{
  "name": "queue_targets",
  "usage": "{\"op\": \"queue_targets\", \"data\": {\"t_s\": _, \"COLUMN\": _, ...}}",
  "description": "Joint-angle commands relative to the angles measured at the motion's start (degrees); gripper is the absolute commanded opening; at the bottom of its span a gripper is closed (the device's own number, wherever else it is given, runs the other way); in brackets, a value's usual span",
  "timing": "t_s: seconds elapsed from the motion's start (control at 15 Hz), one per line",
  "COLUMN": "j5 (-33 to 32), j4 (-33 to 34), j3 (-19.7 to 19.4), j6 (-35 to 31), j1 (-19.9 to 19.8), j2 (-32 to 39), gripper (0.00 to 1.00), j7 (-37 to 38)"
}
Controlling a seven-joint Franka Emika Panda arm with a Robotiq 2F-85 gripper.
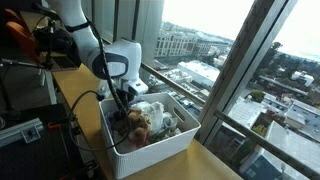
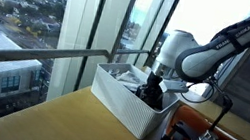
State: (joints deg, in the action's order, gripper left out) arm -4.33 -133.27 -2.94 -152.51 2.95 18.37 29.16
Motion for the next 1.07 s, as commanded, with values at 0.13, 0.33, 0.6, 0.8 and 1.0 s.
{"op": "queue_targets", "data": {"t_s": 0.13, "j5": 0.36, "j4": 1.6, "j3": -1.42, "j6": 7.27, "j1": -0.05, "j2": -14.99, "gripper": 1.0, "j7": -1.19}}
{"op": "queue_targets", "data": {"t_s": 0.33, "j5": 0.29, "j4": 5.23, "j3": -0.08, "j6": 12.47, "j1": -0.83, "j2": -21.71, "gripper": 1.0, "j7": -0.83}}
{"op": "queue_targets", "data": {"t_s": 0.6, "j5": 0.77, "j4": 7.5, "j3": 1.33, "j6": 14.38, "j1": -1.99, "j2": -23.55, "gripper": 1.0, "j7": -0.32}}
{"op": "queue_targets", "data": {"t_s": 0.8, "j5": 0.71, "j4": 6.52, "j3": 1.44, "j6": 14.14, "j1": -2.18, "j2": -23.1, "gripper": 1.0, "j7": -0.29}}
{"op": "queue_targets", "data": {"t_s": 1.0, "j5": 0.64, "j4": 6.46, "j3": 1.3, "j6": 13.73, "j1": -2.15, "j2": -21.71, "gripper": 1.0, "j7": -0.24}}
